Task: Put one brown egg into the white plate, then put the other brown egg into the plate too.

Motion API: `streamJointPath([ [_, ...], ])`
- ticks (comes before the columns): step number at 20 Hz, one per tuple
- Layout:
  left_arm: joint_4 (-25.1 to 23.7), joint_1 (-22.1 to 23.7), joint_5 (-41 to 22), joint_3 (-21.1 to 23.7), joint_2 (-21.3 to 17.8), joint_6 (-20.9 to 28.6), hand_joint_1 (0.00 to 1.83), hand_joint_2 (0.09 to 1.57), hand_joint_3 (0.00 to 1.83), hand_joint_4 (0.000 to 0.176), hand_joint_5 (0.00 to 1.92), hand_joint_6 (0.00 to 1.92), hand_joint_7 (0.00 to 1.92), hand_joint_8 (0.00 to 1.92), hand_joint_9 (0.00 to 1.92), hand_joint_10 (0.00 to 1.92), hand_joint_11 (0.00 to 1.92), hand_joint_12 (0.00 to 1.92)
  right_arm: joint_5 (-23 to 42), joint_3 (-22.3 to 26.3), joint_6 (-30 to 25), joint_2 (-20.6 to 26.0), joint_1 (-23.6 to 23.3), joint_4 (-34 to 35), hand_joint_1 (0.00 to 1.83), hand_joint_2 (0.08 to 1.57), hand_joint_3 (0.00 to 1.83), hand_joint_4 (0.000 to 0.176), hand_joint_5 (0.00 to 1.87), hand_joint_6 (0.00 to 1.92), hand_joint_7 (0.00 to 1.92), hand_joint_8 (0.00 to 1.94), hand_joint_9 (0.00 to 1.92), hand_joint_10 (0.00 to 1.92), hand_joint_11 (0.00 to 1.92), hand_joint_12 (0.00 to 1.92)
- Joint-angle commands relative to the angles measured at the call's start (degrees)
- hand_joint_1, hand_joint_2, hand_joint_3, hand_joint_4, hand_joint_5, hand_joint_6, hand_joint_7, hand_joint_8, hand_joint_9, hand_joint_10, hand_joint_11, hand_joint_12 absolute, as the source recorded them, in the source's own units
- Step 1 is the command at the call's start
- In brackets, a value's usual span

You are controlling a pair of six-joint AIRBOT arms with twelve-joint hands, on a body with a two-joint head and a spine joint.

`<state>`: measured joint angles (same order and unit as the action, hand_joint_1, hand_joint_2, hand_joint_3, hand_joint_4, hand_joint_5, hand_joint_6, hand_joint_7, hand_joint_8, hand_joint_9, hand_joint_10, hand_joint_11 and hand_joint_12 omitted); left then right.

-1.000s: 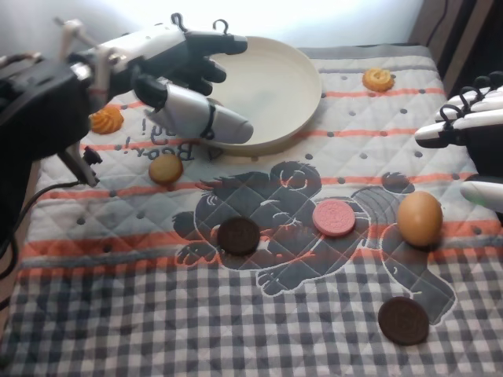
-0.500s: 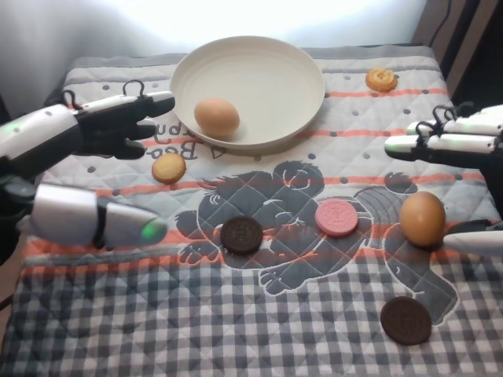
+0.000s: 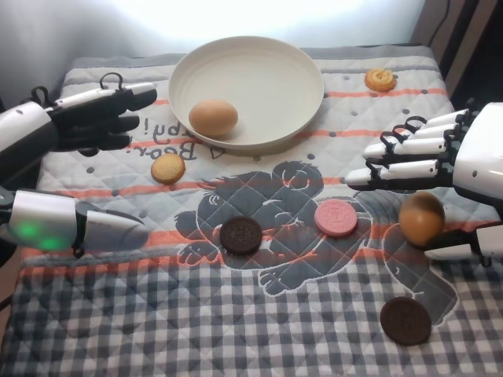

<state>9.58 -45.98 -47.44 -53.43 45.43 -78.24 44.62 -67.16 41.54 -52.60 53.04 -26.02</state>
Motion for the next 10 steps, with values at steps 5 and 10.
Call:
streamJointPath([
  [5,1.1,-0.5,-6.7,0.1,-0.4,0.5,0.93,0.72,0.00,0.164,0.28,0.02,0.42,0.01,0.57,0.05,0.00,1.50,3.4,0.0,-0.1,0.1,-0.8,0.3,0.83,1.07,0.00,0.143,0.29,0.00,0.40,0.00,0.57,0.00,0.48,0.44],
  [10,1.3,-0.9,-6.9,0.1,-0.7,1.5,0.90,0.74,0.01,0.168,0.29,0.00,0.43,0.00,0.58,0.05,0.00,1.51,2.4,0.1,-0.1,0.2,-0.6,-0.6,0.95,1.08,0.00,0.019,0.47,0.00,0.70,0.01,1.00,0.17,0.79,1.17],
])
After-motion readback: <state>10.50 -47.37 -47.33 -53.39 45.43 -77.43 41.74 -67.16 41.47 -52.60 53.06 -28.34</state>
